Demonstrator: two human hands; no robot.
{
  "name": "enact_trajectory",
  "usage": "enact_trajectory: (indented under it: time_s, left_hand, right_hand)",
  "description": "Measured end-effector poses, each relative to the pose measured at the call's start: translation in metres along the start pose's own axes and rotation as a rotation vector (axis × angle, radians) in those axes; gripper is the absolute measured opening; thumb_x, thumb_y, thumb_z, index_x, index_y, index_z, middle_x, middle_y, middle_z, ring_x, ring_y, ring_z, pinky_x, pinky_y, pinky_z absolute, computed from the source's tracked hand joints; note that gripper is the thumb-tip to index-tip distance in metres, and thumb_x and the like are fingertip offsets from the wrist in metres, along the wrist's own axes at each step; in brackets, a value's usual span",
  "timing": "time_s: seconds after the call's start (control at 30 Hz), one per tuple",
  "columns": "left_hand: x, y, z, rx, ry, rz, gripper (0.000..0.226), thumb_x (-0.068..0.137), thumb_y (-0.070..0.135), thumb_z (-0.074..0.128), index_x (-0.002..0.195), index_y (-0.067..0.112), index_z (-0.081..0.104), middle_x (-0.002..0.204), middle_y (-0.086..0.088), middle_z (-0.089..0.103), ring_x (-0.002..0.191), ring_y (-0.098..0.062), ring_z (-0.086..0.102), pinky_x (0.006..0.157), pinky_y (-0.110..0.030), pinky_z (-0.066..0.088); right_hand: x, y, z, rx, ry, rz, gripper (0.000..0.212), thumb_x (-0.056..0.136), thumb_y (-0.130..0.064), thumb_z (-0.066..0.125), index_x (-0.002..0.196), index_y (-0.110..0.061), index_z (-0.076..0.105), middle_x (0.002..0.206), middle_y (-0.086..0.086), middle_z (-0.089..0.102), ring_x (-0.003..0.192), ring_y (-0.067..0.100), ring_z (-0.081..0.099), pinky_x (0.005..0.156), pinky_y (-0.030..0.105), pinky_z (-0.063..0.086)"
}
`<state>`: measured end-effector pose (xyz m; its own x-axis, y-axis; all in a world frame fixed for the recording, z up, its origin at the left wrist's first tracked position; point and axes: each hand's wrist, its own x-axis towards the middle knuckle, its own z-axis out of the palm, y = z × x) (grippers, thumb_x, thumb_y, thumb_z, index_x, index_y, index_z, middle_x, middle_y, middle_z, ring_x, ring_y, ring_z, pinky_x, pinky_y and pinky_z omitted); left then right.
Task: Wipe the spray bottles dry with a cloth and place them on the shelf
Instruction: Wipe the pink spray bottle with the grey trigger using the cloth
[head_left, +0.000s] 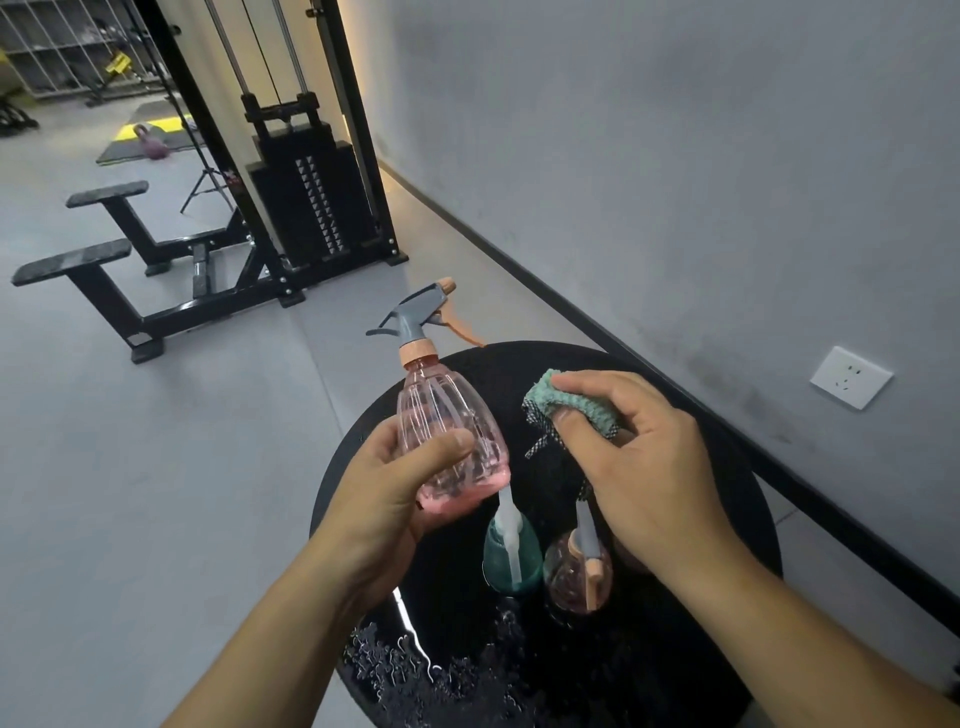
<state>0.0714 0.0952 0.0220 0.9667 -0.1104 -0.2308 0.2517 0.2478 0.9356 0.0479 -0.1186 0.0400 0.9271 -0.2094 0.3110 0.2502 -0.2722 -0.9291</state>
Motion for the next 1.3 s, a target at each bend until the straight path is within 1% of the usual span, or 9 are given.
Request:
enact_trajectory:
  time_s: [0.13,0.3,0.43,0.53,0.63,0.77,0.93,1.17,1.3]
  left_hand:
    - [-0.002,-0.002,0.000,0.078,-0.045,0.004,0.059,0.072,0.017,0.084,0.130,0.014,0.070,0.121,-0.017,0.078,0.109,-0.035,0.078,0.092,-0.052,0.063]
    - [-0.008,-0.008,0.003,0.180,-0.094,0.010,0.051,0.076,0.017,0.084,0.125,0.028,0.074,0.120,-0.014,0.079,0.111,-0.037,0.076,0.100,-0.055,0.060]
    - [-0.012,-0.010,0.004,0.280,-0.161,0.014,0.056,0.079,0.020,0.084,0.131,0.036,0.071,0.119,-0.013,0.079,0.110,-0.036,0.077,0.098,-0.052,0.060]
    - [-0.016,-0.008,0.004,0.360,-0.211,0.012,0.066,0.078,0.020,0.087,0.136,0.043,0.068,0.118,-0.011,0.080,0.110,-0.034,0.077,0.103,-0.052,0.057]
    - [-0.019,-0.008,0.006,0.416,-0.268,0.027,0.060,0.083,0.012,0.089,0.130,0.044,0.071,0.114,-0.010,0.081,0.106,-0.032,0.079,0.100,-0.046,0.060]
    - [-0.021,-0.009,0.003,0.467,-0.244,0.043,0.060,0.084,-0.003,0.082,0.129,0.035,0.071,0.108,-0.010,0.082,0.100,-0.031,0.079,0.082,-0.026,0.062]
    - [-0.016,-0.006,-0.006,0.438,-0.266,0.003,0.067,0.082,0.007,0.089,0.138,0.038,0.067,0.120,-0.013,0.079,0.110,-0.034,0.077,0.100,-0.048,0.059]
    - [-0.019,-0.008,0.002,0.449,-0.281,-0.004,0.064,0.084,-0.004,0.082,0.132,0.037,0.071,0.113,-0.013,0.081,0.105,-0.034,0.078,0.092,-0.035,0.063]
    - [-0.014,-0.005,-0.003,0.426,-0.267,-0.011,0.065,0.082,0.007,0.088,0.133,0.043,0.071,0.118,-0.013,0.080,0.109,-0.034,0.078,0.099,-0.047,0.059]
  right_hand:
    - [0.004,0.001,-0.001,0.029,0.037,0.045,0.024,0.093,-0.017,0.075,0.109,-0.035,0.073,0.103,-0.020,0.073,0.098,0.000,0.070,0.084,0.026,0.060]
    - [0.009,0.000,-0.003,-0.060,0.129,-0.044,0.020,0.095,-0.022,0.073,0.112,-0.031,0.070,0.108,-0.015,0.071,0.100,0.001,0.068,0.081,0.024,0.060]
    - [0.017,-0.004,0.002,-0.156,0.163,-0.181,0.021,0.096,-0.017,0.071,0.116,-0.022,0.070,0.114,-0.010,0.066,0.105,0.002,0.065,0.084,0.020,0.059]
    - [0.021,-0.006,0.010,-0.287,0.150,-0.304,0.027,0.097,-0.015,0.070,0.124,-0.017,0.071,0.123,-0.006,0.062,0.113,0.003,0.060,0.094,0.012,0.051]
    - [0.020,-0.006,0.018,-0.408,0.052,-0.322,0.034,0.100,-0.018,0.066,0.134,-0.016,0.066,0.132,-0.003,0.058,0.119,0.007,0.057,0.094,0.018,0.056]
    - [0.015,-0.007,0.023,-0.467,-0.081,-0.343,0.037,0.100,-0.016,0.064,0.137,-0.017,0.065,0.134,-0.003,0.057,0.122,0.010,0.055,0.100,0.028,0.055]
    - [0.024,0.001,0.007,-0.470,0.016,-0.291,0.034,0.098,-0.012,0.065,0.132,-0.017,0.068,0.130,-0.005,0.059,0.119,0.009,0.057,0.097,0.034,0.058]
    - [0.014,-0.003,0.017,-0.522,-0.114,-0.383,0.036,0.098,-0.009,0.064,0.133,-0.017,0.068,0.133,-0.003,0.061,0.125,0.011,0.054,0.105,0.022,0.047]
    - [0.025,0.003,0.005,-0.533,-0.012,-0.297,0.036,0.098,-0.008,0.062,0.132,-0.017,0.068,0.134,-0.005,0.060,0.125,0.010,0.053,0.107,0.027,0.048]
